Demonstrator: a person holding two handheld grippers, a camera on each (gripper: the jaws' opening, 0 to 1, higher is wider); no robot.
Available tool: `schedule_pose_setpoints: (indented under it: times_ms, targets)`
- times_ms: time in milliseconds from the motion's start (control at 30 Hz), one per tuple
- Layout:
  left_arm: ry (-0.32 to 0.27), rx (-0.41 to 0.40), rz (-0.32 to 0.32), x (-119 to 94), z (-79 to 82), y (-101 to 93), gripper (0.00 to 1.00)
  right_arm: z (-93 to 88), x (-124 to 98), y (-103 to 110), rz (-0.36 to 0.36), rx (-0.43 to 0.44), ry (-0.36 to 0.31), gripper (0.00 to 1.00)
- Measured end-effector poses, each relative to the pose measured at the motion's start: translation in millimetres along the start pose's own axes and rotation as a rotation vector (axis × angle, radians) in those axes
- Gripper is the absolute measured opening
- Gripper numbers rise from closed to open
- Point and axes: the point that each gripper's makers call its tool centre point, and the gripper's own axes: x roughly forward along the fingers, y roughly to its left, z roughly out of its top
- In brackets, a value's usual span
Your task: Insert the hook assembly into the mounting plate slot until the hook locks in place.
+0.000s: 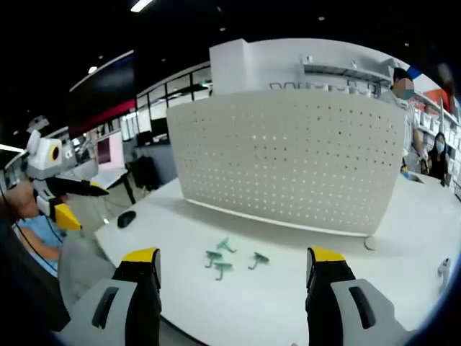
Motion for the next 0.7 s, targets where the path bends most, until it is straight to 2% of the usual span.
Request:
schedule_pose_setpoints:
  times_ms: [167, 700]
  targets:
    - [0.0, 0.016, 0.0, -0.3, 1.7, -0.8, 0.95, -1.0, -1.4, 0.8, 0.0, -0.001, 0.001, 0.84]
    - [0.019, 0.013, 0.006, -2.8, -7.7, 1.8, 0.95, -4.8, -5.2, 1.7, -0.002, -0.009, 0.021, 0.84]
